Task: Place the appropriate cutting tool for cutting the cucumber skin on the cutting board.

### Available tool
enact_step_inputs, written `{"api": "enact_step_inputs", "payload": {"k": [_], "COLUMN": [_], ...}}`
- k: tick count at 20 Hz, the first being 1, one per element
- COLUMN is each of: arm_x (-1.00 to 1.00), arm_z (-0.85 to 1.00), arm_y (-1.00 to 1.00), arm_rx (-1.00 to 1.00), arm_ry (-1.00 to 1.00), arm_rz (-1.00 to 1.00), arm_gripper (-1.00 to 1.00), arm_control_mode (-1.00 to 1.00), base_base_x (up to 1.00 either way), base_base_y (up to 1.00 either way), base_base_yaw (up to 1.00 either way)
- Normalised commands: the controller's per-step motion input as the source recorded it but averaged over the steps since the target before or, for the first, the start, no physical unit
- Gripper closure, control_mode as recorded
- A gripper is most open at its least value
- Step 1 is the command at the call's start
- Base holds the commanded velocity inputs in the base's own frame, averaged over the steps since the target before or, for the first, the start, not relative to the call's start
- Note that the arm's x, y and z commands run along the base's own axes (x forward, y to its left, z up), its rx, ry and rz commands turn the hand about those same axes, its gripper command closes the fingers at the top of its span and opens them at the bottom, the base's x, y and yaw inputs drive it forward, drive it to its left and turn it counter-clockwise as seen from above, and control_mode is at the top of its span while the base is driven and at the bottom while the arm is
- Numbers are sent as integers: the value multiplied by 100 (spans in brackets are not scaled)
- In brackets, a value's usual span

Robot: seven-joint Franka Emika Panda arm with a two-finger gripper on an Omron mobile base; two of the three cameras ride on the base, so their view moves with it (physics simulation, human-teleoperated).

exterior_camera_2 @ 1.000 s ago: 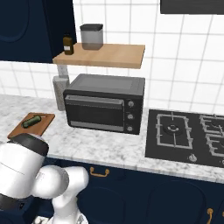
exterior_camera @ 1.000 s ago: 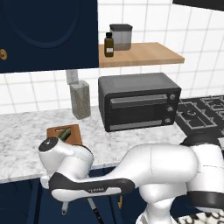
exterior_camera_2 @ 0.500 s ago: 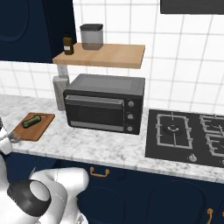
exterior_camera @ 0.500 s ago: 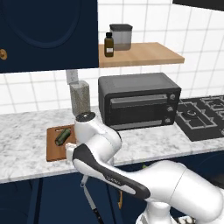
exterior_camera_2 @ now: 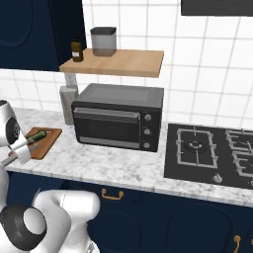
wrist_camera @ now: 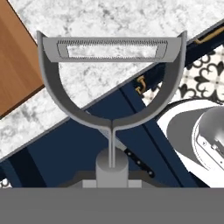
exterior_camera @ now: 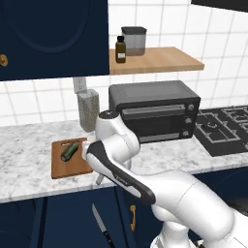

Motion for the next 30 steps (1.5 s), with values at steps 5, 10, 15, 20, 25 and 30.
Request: {"api": "enact_step_inputs", "payload": {"k": [5,10,15,20,25,30], "arm_x": [20,52,67,59,42,31], "arm_z": [-7,-2,-10,-30,-28,-13], "arm_y": [-2,0,0,19,33,48], "arm_rx": [0,0,0,-1,-3,-5], "arm_ry": [0,1,10,8,2,1], "arm_rz": [0,0,0,0,0,-3], "arm_gripper": [100,100,100,100,100,100], "arm_control_mode": [-100,-100,-100,-100,-100,-100], "base_base_x": [0,0,0,0,0,0], "base_base_y": [0,0,0,0,0,0], "base_base_yaw": [0,0,0,0,0,0]}}
